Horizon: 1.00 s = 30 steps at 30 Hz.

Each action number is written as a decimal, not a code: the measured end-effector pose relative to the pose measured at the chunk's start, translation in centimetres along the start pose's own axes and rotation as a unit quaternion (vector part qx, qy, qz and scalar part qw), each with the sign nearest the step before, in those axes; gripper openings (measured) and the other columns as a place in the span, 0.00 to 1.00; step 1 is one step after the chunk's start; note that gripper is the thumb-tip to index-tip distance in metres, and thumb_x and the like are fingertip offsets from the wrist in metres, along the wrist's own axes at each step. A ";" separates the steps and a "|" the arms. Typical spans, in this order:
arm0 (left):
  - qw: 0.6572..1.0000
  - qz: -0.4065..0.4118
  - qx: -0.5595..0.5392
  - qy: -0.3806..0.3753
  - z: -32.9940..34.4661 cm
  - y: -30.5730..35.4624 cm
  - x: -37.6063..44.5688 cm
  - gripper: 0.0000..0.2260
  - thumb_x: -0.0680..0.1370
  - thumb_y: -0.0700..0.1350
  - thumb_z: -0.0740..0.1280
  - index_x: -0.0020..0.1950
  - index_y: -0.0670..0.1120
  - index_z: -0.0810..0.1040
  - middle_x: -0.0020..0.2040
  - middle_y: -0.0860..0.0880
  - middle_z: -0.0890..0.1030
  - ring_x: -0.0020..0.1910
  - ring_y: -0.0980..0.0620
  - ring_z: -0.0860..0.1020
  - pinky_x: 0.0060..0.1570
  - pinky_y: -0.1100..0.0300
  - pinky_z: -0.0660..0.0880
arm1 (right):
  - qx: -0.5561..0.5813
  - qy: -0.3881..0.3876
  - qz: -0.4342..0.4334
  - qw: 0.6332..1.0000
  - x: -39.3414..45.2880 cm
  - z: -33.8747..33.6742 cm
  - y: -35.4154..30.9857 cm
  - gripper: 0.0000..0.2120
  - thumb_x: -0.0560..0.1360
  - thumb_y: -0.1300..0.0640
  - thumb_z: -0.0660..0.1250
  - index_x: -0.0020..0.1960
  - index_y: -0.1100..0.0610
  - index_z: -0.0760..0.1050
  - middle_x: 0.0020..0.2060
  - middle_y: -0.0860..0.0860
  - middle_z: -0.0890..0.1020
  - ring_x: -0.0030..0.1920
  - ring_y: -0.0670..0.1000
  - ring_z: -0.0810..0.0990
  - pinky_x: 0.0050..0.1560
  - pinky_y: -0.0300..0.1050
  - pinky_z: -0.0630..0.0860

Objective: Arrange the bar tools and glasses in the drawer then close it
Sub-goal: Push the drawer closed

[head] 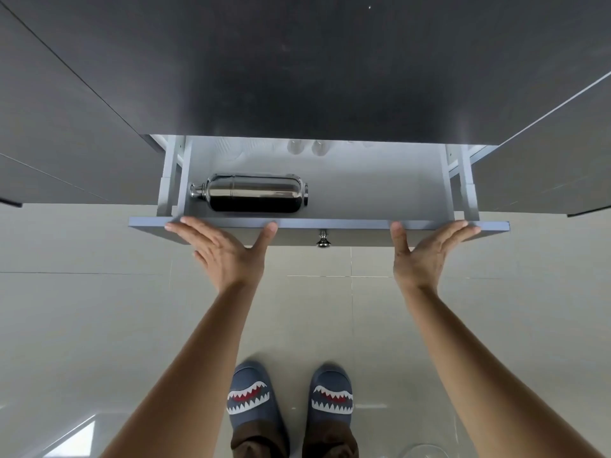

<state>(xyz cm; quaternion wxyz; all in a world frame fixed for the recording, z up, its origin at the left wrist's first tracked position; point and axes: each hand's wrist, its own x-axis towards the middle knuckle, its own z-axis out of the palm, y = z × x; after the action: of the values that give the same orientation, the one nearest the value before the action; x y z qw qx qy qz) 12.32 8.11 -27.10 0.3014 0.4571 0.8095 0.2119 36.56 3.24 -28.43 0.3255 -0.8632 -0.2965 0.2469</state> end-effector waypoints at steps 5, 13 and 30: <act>1.000 -0.004 0.016 0.005 0.8 2.0 2.2 0.61 0.65 0.70 0.68 0.76 0.34 0.36 0.77 0.37 0.34 0.79 0.43 0.41 0.75 0.46 0.53 | -0.004 -0.002 -0.002 1.000 2.5 1.0 -2.0 0.53 0.74 0.40 0.65 0.76 0.66 0.32 0.75 0.62 0.30 0.78 0.57 0.40 0.77 0.43 0.51; 0.999 -0.004 0.040 0.011 1.7 4.1 5.0 0.62 0.65 0.73 0.66 0.76 0.35 0.37 0.78 0.38 0.35 0.79 0.43 0.40 0.75 0.44 0.54 | 0.003 0.014 0.026 1.000 5.1 2.4 -4.2 0.54 0.73 0.37 0.65 0.76 0.65 0.33 0.76 0.62 0.34 0.78 0.59 0.50 0.78 0.54 0.52; 0.998 -0.023 0.013 -0.053 2.2 8.0 10.6 0.59 0.67 0.69 0.68 0.77 0.41 0.33 0.77 0.46 0.30 0.77 0.48 0.60 0.69 0.47 0.68 | -0.039 -0.009 0.120 0.992 11.0 4.2 -8.4 0.51 0.74 0.37 0.63 0.77 0.59 0.32 0.79 0.52 0.40 0.79 0.52 0.45 0.75 0.58 0.51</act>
<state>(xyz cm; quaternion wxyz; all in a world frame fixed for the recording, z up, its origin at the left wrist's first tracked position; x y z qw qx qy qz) 14.48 21.42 -26.86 0.3429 0.4532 0.8051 0.1702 38.76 17.52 -27.88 0.2567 -0.9025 -0.2034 0.2796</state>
